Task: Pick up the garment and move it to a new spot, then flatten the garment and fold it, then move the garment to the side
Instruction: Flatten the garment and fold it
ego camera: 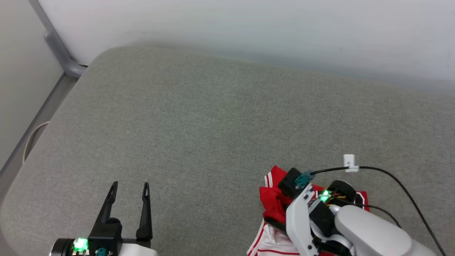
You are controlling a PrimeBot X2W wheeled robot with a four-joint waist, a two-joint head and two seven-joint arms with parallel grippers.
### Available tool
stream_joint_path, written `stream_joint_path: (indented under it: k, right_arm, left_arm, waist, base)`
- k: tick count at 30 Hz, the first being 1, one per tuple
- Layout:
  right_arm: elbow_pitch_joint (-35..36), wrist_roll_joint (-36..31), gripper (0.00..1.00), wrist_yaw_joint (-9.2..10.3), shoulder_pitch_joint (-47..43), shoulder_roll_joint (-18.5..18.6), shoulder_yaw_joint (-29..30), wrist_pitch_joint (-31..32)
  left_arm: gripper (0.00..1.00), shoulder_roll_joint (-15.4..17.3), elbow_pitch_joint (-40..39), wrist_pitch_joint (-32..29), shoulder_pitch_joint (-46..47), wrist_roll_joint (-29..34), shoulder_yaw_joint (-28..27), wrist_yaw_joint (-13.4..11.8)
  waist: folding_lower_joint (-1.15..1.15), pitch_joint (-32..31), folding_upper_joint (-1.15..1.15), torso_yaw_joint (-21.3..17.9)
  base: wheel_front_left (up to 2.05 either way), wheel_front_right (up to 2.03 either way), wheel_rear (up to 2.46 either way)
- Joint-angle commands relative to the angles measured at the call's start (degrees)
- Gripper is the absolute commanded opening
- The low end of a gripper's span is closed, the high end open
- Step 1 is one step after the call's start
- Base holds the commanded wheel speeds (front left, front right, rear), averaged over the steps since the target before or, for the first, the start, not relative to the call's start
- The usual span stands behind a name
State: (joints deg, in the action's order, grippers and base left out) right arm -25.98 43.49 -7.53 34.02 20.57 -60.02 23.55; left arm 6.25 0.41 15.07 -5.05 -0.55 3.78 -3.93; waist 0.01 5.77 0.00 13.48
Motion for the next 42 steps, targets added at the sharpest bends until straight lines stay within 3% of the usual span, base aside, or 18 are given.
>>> stream_joint_path:
  k: [1,8,16,22,30,35,42]
  right_arm:
    - [0.9,0.3,1.0,0.09,-0.3,1.2,0.6,-1.5]
    - [8.2,0.8,1.0,0.09,-4.1,6.8,7.2,-9.3]
    - [11.4,-5.0,1.0,0.08,-11.6,8.0,22.5,-18.7]
    - [11.8,-15.9,1.0,0.07,-18.5,3.9,37.3,-27.5]
    - [16.5,-30.7,1.0,0.07,-28.3,-6.3,54.0,-36.0]
    - [20.9,-35.3,1.0,0.07,-34.2,-12.9,60.1,-38.2]
    - [25.1,-37.2,1.0,0.07,-40.5,-16.9,62.3,-38.7]
  left_arm:
    - [1.0,0.1,0.1,0.1,-0.6,0.1,-0.1,0.3]
    - [1.0,0.7,-0.4,0.1,-2.5,0.0,-1.1,0.0]
    - [1.0,1.1,-0.3,0.1,-4.1,0.0,-1.6,0.0]
    - [1.0,0.6,-0.8,0.1,-4.9,0.5,-1.3,-0.7]
    - [1.0,1.0,-0.6,0.1,-4.7,0.0,-1.8,-0.8]
    - [1.0,1.2,-0.7,0.1,-5.0,0.0,-1.5,-0.5]
    - [1.0,1.5,-1.1,0.1,-5.5,0.1,-1.3,-0.4]
  waist:
    - [-0.01,-0.9,0.0,-0.7]
    - [-0.01,-3.8,0.0,-4.0]
    - [-0.01,-6.6,0.0,-8.2]
    - [-0.01,-7.6,0.0,-10.3]
    - [-0.01,-8.2,0.0,-11.5]
    - [-0.01,-8.6,0.0,-11.6]
    - [-0.01,-9.0,0.0,-11.8]
  base:
    - [0.0,0.0,0.0]
    - [0.0,0.0,0.0]
    - [0.0,0.0,0.0]
    - [0.0,0.0,0.0]
    - [0.0,0.0,0.0]
    - [0.0,0.0,0.0]
    - [0.0,0.0,0.0]
